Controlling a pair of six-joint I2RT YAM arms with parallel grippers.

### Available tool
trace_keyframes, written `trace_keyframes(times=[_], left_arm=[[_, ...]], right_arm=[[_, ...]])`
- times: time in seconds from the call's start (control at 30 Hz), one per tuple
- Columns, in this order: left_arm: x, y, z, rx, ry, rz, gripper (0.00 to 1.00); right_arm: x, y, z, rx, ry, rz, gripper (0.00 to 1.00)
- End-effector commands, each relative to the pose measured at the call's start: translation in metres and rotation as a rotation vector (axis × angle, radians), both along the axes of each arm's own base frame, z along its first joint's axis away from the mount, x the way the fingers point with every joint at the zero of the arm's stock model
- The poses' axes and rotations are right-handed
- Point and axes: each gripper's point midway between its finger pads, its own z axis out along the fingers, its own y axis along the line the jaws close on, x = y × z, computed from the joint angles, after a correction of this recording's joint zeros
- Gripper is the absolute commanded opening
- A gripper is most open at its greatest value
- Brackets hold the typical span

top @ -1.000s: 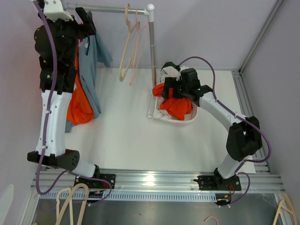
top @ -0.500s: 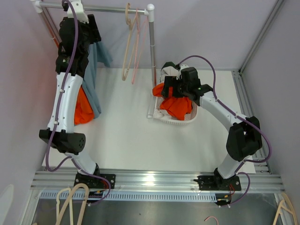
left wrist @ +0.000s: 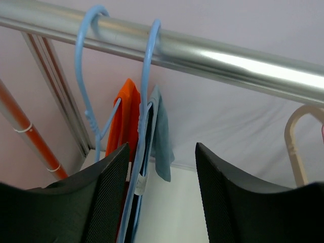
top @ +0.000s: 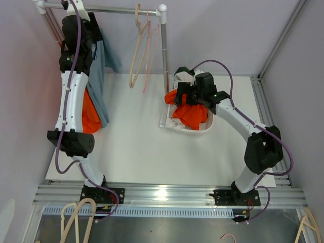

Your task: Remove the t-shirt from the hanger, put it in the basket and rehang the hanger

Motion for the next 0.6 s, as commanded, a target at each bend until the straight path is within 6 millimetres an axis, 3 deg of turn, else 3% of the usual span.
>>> trace_keyframes(times=[0.0, 0.23, 0.37, 0.47, 0.5, 0.53, 0.57], left_arm=[[0.006, 0.002, 0.005, -0.038, -0.021, -0.026, 0.59], [0.019, 0.006, -0.003, -0.050, -0.008, -0.024, 0.42], [0.024, 0.010, -0.009, -0.065, -0.006, -0.012, 0.38], [0.026, 0.008, -0.008, -0.074, -0.013, -0.019, 0.21], [0.026, 0.008, -0.006, -0.078, -0.020, -0.021, 0.09], [0.024, 0.007, -0.001, -0.080, -0.031, -0.026, 0.02], [0.024, 0.004, 0.001, -0.083, -0.038, -0.045, 0.01]], right_arm=[[0.001, 0.004, 0.018, 0.019, -0.031, 0.013, 1.00], [0.003, 0.006, 0.016, 0.015, -0.029, 0.015, 1.00], [0.004, 0.006, 0.016, 0.014, -0.030, 0.016, 0.99], [0.004, 0.006, 0.015, 0.012, -0.027, 0.016, 0.99], [0.003, 0.006, 0.014, 0.012, -0.024, 0.019, 0.99], [0.003, 0.006, 0.014, 0.012, -0.025, 0.017, 0.99], [0.003, 0.006, 0.014, 0.011, -0.026, 0.019, 0.99]])
